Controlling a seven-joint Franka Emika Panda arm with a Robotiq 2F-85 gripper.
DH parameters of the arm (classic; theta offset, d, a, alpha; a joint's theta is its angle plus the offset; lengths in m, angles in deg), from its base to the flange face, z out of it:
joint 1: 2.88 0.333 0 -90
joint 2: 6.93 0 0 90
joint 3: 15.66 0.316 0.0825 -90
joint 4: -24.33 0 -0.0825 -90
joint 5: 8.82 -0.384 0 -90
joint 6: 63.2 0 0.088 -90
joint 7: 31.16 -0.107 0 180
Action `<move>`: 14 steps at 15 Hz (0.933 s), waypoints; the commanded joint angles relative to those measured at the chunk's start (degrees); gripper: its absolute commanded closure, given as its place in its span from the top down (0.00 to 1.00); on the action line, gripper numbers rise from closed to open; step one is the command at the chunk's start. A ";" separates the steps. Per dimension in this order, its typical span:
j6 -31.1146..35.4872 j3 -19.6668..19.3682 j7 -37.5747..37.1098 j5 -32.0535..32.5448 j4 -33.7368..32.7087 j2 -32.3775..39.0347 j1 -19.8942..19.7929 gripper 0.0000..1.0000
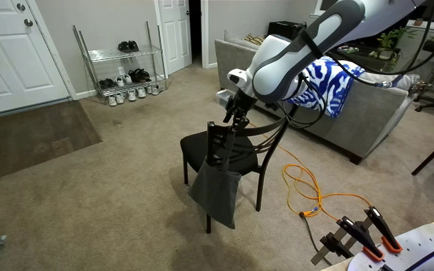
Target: Move the bag to the right side of the chair
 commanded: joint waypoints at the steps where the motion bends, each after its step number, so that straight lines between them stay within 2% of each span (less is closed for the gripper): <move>1: -0.44 0.74 2.72 -2.40 -0.13 -0.10 -0.44 0.35; 6: 0.19 1.04 2.31 -2.57 0.65 -0.87 -0.46 0.01; 8: 1.48 0.54 1.66 -2.48 1.24 -1.53 -0.22 0.00; 10: 1.82 0.57 1.54 -2.85 1.54 -1.77 -0.31 0.04; 11: 1.79 0.51 1.36 -3.09 1.63 -1.87 -0.30 0.39; 12: 1.72 0.47 1.34 -3.15 1.66 -1.89 -0.29 0.40; 14: 1.85 0.47 1.24 -3.14 1.70 -1.97 -0.37 0.51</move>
